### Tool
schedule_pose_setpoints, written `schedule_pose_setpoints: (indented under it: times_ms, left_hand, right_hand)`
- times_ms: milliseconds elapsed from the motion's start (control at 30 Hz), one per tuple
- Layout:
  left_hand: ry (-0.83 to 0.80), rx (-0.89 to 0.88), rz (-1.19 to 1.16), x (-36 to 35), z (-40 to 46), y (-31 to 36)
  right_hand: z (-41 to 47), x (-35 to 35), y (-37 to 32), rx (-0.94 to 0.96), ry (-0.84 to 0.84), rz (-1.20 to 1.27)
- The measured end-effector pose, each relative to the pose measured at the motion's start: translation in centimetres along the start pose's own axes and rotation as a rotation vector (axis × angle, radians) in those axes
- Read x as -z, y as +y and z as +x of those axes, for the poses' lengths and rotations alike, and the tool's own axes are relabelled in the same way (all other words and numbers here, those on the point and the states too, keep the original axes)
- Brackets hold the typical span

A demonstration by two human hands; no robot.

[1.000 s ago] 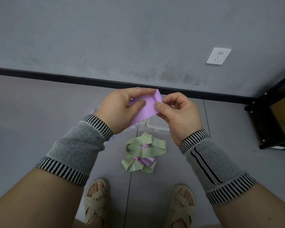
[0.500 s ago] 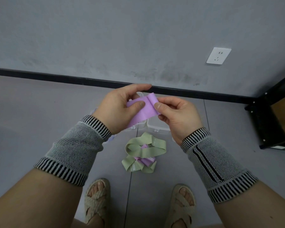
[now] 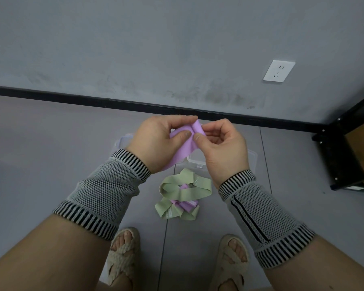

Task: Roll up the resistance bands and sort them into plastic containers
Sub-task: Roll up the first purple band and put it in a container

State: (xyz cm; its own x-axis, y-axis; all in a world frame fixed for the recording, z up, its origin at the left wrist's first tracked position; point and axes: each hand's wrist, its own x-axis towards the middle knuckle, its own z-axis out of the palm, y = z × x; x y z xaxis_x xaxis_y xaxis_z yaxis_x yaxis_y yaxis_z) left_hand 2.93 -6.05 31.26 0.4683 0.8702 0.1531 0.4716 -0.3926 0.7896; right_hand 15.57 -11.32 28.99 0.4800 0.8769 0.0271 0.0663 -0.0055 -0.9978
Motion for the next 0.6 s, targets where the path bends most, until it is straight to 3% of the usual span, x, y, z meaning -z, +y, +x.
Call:
schedule_pose_setpoints:
  times_ms: [333, 600]
  left_hand:
    - [0.008, 0.032, -0.09, 1.0, 0.0, -0.8]
    - [0.079, 0.123, -0.219, 0.2, 0.0, 0.3]
  right_hand:
    - [0.1, 0.9, -0.4, -0.14, -0.176, 0.133]
    - [-0.3, 0.3, -0.4, -0.006, -0.14, 0.085]
